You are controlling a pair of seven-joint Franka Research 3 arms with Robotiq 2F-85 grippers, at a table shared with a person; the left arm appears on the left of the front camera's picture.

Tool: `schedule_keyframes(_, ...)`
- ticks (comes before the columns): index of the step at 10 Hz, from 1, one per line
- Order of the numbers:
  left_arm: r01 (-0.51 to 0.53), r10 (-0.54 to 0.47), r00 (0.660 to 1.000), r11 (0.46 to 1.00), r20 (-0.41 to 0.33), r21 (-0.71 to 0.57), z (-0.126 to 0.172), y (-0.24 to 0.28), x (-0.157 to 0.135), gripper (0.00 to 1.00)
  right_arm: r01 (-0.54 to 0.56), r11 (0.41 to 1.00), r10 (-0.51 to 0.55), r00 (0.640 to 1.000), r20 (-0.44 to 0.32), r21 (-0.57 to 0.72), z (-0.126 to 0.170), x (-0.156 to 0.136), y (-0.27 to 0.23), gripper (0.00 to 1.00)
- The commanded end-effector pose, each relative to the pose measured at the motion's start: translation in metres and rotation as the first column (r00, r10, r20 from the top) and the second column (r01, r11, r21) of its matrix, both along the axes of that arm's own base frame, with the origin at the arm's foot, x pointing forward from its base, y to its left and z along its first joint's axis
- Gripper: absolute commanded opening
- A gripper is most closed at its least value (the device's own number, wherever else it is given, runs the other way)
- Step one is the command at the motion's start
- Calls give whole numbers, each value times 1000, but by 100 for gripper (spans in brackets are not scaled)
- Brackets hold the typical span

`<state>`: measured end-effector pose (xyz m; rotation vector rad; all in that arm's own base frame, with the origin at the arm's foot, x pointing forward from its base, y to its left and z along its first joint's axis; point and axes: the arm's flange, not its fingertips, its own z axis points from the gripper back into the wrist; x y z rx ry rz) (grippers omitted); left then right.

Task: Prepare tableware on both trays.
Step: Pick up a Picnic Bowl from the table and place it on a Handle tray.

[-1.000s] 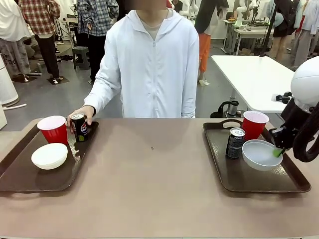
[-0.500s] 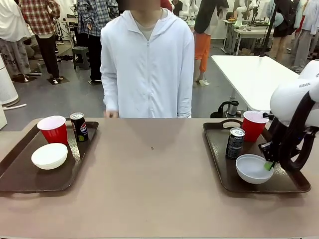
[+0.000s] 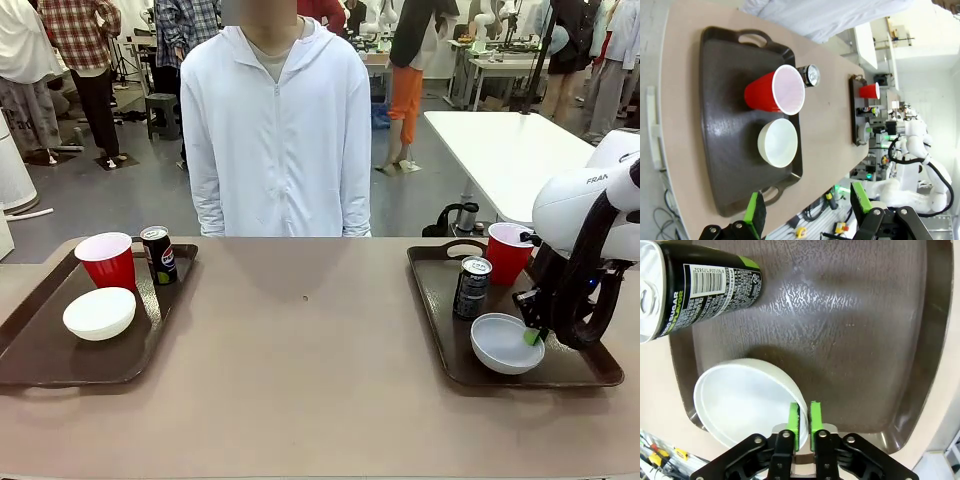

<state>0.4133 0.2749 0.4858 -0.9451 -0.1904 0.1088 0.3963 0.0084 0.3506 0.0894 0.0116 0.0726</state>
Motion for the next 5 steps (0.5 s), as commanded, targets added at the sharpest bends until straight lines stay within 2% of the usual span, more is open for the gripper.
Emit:
schedule_keyframes(1,-7,7,1000,1000,12,-14,2,0,-1,90,11,1000,-11,1000,15,-23,3,-7,1,100)
schedule_keyframes(2,-7,7,1000,1000,12,-14,2,0,-1,90,14,1000,-14,999,31,-18,12,-9,2,67)
schedule_keyframes(3,-7,7,1000,1000,12,-14,2,0,-1,90,14,1000,-13,999,40,-19,21,-11,3,100)
schedule_keyframes(4,-7,7,1000,1000,12,-14,2,0,-1,90,15,1000,-13,999,51,-21,33,-13,6,87)
schedule_keyframes(5,-7,7,1000,1000,12,-14,2,0,-1,90,28,999,-26,998,63,-23,47,-17,8,100)
